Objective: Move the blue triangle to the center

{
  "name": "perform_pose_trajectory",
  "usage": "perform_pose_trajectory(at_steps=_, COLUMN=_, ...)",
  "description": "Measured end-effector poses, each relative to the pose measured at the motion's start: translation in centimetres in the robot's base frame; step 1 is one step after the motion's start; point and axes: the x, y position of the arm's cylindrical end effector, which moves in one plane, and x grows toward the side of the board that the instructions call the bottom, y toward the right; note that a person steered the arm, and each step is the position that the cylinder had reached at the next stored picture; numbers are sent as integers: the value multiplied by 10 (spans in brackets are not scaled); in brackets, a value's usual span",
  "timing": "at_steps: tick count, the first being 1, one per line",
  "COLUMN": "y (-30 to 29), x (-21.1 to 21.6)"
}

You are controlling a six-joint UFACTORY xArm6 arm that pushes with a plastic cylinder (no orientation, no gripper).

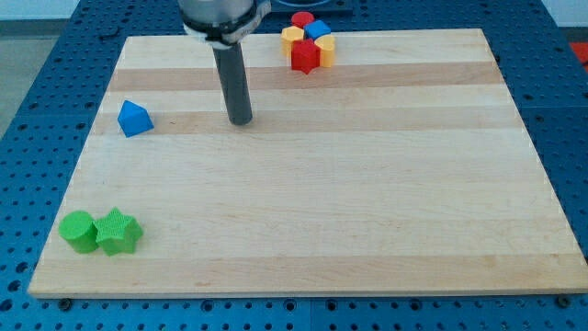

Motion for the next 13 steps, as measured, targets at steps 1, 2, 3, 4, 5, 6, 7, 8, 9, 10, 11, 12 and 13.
perform_pose_trajectory(at_steps=1, y=0, x=-26)
perform_pose_trajectory(at_steps=2, y=-11, x=-59)
perform_pose_trajectory(at_steps=3, y=-35, x=-83)
perform_pose_trajectory(at_steps=4, y=-78, x=-74)
perform_pose_trajectory(at_steps=5, y=-121, x=-31)
perform_pose_trajectory(at_steps=6, y=-159, x=1)
perform_pose_trajectory(at_steps=7, y=-186, x=13)
perform_pose_trajectory(at_steps=8, y=-202, x=13)
perform_pose_trajectory(at_steps=9, y=-207, x=13)
perform_pose_trajectory(at_steps=10, y=-210, x=13)
perform_pose_trajectory(at_steps=11, y=-210, x=15)
perform_pose_trajectory(at_steps=12, y=-210, x=38)
perform_pose_trajectory(at_steps=13, y=-210, x=43)
